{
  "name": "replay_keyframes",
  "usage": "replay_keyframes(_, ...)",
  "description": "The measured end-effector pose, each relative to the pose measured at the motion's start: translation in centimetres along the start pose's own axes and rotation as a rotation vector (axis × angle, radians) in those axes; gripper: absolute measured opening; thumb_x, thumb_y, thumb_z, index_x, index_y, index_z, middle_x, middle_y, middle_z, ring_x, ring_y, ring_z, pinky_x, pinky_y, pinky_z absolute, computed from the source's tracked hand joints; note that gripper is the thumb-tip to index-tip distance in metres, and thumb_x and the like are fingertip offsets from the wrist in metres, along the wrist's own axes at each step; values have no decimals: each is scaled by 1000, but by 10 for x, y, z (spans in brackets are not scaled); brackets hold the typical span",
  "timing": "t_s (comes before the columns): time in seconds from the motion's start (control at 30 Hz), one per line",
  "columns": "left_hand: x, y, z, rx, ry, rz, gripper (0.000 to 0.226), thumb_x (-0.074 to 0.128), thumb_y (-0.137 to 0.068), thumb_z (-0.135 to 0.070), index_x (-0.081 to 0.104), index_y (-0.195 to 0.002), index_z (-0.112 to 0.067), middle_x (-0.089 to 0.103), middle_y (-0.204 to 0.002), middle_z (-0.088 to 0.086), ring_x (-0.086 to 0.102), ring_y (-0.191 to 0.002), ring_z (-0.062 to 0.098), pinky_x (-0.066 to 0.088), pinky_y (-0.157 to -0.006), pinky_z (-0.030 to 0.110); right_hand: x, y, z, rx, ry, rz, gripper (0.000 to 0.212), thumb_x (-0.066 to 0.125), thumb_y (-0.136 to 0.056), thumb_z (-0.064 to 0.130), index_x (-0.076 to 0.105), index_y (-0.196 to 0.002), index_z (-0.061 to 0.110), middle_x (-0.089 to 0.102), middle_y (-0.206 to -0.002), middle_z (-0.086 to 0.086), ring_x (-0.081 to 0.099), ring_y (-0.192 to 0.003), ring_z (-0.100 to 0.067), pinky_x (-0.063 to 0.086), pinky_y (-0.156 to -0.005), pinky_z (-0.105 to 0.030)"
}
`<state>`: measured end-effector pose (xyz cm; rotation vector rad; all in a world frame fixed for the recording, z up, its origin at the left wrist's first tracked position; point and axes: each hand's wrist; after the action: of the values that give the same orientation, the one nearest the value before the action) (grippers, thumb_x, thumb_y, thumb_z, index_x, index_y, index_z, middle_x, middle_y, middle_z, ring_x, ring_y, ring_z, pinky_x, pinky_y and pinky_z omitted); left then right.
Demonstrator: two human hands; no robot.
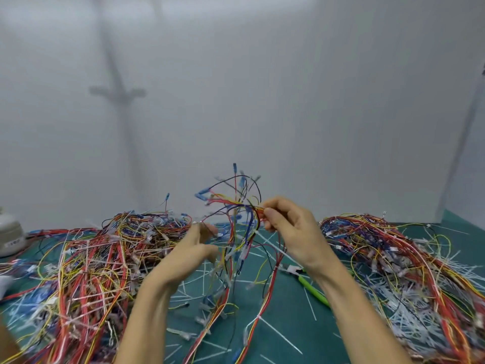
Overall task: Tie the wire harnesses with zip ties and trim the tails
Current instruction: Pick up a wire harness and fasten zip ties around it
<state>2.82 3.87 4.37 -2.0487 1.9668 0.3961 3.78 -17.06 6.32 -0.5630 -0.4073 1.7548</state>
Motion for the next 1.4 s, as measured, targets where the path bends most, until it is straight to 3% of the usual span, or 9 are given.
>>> replay_keyframes(0.1, 14, -10, 2, -71, 524, -160, 31, 29, -87, 18, 41, -87, -10, 67, -112, 23, 72, -70, 22, 55, -63, 26, 1, 1, 7, -47, -50, 41, 23, 49, -100, 4, 65, -90, 16, 59, -67, 16, 52, -68, 0, 44, -71, -13)
replay_keyframes(0.2, 25, -10, 7, -104, 486, -220, 6, 44, -104, -17, 48, -105, -12, 70, -104, 11, 52, -37, 10, 40, -43, 21, -1, 2, 10, -81, -97, 34, 22, 50, -98, 3, 66, -90, 16, 61, -69, 15, 53, -69, 0, 45, -72, -14)
replay_keyframes(0.33, 32, -4, 5, -79, 217, -70, 25, 54, -100, -34, 57, -122, -23, 64, -94, 2, 40, -43, 5, 29, -46, 19, -2, 3, 10, -86, -99, 87, 16, 50, -98, 8, 65, -93, 12, 60, -70, 13, 54, -70, -1, 45, -74, -14)
replay_keyframes(0.47, 43, 9, 0, -7, 97, -16, 35, 46, -103, -11, 77, -89, -21, 73, -90, -1, 63, -80, 1, 46, -67, 19, 0, 3, 8, -75, -111, 95, 17, 50, -100, 9, 66, -95, 11, 60, -72, 11, 54, -72, -3, 47, -76, -17)
replay_keyframes(0.6, 45, 10, -4, 77, 144, -89, 30, 50, -101, -18, 64, -75, -11, 63, -68, -8, 57, -64, 6, 41, -59, 12, -1, 1, 5, -75, -158, 26, 21, 53, -96, 19, 71, -89, 27, 62, -73, 13, 54, -72, -5, 49, -76, -20)
replay_keyframes(0.83, -12, -10, 8, 41, 677, -648, 20, 74, -82, -26, 75, -80, -6, 62, -55, 8, 45, -33, 19, 31, -42, 23, -16, -4, -4, -50, -153, -139, 32, 51, -100, 10, 74, -88, 30, 61, -69, 11, 54, -69, -4, 48, -68, -16)
replay_keyframes(1.0, -22, -6, 0, 258, 548, -924, 15, 66, -90, -14, 70, -80, -25, 67, -68, -1, 53, -57, 17, 38, -54, 24, -10, -5, -11, 48, -52, -247, 29, 52, -99, 4, 69, -84, 21, 61, -59, 12, 53, -57, 0, 46, -56, -17)
replay_keyframes(1.23, -6, 11, -37, 303, 620, -474, 20, 48, -97, -6, 61, -89, -20, 44, -51, -10, 29, -31, 0, 22, -32, 10, 2, -4, -8, 171, -16, -217, 23, 54, -99, 11, 66, -81, 19, 58, -56, 10, 46, -51, -5, 41, -50, -18)
replay_keyframes(1.4, 5, 19, -47, 238, 628, -226, 22, 41, -97, -6, 59, -86, -12, 38, -59, 0, 21, -31, 3, 21, -32, 14, 7, -1, -5, 272, 68, -172, 53, 63, -92, 45, 50, -46, 23, 31, -48, 11, 26, -45, -8, 22, -44, -17)
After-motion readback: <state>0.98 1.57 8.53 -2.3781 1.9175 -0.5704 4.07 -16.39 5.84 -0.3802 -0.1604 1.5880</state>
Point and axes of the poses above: each hand's wrist, its own y-axis away from the middle knuckle, its own x-axis out of the palm, z = x × y
